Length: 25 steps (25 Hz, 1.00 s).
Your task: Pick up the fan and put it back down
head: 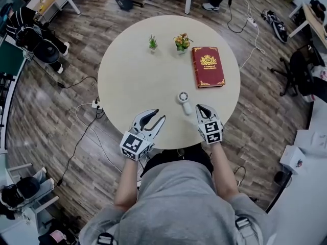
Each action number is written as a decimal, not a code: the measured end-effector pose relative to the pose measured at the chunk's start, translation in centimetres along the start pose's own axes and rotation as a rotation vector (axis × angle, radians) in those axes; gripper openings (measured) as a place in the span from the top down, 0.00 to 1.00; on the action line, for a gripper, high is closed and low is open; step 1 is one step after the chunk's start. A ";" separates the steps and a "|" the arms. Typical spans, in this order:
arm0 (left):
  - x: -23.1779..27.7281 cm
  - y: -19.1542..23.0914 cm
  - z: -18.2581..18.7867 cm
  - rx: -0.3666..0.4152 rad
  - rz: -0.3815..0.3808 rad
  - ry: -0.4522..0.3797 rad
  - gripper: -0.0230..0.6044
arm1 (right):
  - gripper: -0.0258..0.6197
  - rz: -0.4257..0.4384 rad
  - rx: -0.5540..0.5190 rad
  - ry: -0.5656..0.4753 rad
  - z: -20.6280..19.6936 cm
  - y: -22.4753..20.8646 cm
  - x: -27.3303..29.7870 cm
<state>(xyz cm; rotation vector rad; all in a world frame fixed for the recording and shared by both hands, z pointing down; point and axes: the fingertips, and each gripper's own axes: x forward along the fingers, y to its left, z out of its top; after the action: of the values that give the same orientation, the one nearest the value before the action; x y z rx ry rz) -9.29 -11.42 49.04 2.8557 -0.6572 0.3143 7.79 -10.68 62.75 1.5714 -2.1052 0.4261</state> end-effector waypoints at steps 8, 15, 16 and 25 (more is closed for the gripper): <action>-1.7 -0.8 0.3 -0.006 -0.014 -0.009 0.92 | 0.95 -0.021 0.034 -0.085 2.1 0.0 -2.9; -2.7 -0.9 0.2 -0.006 -0.015 -0.011 0.93 | 0.95 -0.015 0.030 -0.106 2.5 0.5 -3.6; -2.8 -0.8 0.2 -0.006 -0.011 -0.011 0.93 | 0.95 -0.010 0.028 -0.109 2.5 0.6 -3.6; -3.6 -0.1 0.3 0.008 0.029 -0.002 0.93 | 0.95 0.018 0.005 -0.118 3.4 1.0 -3.5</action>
<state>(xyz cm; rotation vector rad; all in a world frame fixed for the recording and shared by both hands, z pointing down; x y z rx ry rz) -12.41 -9.96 47.86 2.8567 -0.6998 0.3190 6.98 -9.26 58.03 1.6175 -2.2090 0.3525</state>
